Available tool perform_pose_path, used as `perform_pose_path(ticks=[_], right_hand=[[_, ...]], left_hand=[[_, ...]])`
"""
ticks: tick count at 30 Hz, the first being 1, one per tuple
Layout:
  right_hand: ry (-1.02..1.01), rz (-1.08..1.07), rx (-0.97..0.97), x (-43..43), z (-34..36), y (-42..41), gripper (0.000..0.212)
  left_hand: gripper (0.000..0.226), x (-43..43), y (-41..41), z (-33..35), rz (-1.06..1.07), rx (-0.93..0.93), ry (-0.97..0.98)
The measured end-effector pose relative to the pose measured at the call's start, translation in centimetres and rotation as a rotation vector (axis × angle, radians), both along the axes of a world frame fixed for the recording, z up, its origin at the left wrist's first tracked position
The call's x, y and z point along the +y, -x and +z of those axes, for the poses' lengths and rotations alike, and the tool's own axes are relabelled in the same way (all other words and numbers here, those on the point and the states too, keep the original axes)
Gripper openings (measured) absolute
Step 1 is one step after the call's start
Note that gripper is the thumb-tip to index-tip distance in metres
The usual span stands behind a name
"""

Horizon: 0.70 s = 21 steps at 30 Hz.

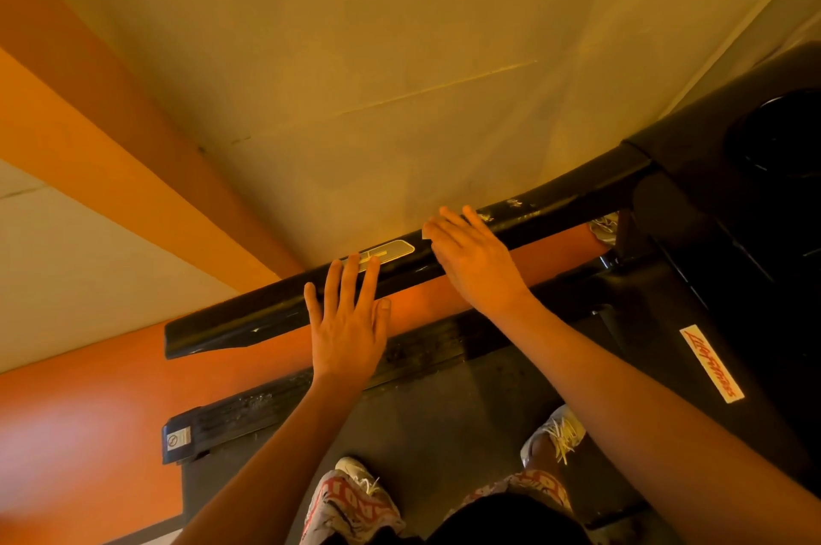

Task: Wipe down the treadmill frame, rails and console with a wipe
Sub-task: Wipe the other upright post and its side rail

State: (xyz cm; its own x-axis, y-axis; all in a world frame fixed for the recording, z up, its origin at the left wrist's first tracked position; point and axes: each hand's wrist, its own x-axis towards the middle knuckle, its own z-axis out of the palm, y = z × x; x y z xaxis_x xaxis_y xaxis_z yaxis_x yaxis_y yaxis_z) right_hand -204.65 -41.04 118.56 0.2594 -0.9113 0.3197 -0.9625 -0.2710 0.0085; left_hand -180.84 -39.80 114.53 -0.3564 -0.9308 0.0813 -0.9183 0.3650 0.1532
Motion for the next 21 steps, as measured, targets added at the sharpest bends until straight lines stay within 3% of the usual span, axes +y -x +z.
perform_pose_path(ticks=[3,14,17,21], right_hand=[[-0.163,-0.079,0.014,1.2,-0.5,-0.6,0.057],[-0.242,-0.164,-0.026,0.6,0.4,-0.9,0.068],[-0.244,-0.276,-0.087,0.8,1.0,0.4,0.074],[-0.268,-0.253,-0.136,1.3,0.4,-4.0,0.077]], left_hand=[[0.059,0.0,0.0,0.1,-0.004,-0.004,0.013],[0.059,0.0,0.3,0.0,0.006,0.011,0.014],[0.06,0.1,0.4,0.1,0.016,0.016,0.014],[0.06,0.3,0.6,0.1,0.021,0.02,0.011]])
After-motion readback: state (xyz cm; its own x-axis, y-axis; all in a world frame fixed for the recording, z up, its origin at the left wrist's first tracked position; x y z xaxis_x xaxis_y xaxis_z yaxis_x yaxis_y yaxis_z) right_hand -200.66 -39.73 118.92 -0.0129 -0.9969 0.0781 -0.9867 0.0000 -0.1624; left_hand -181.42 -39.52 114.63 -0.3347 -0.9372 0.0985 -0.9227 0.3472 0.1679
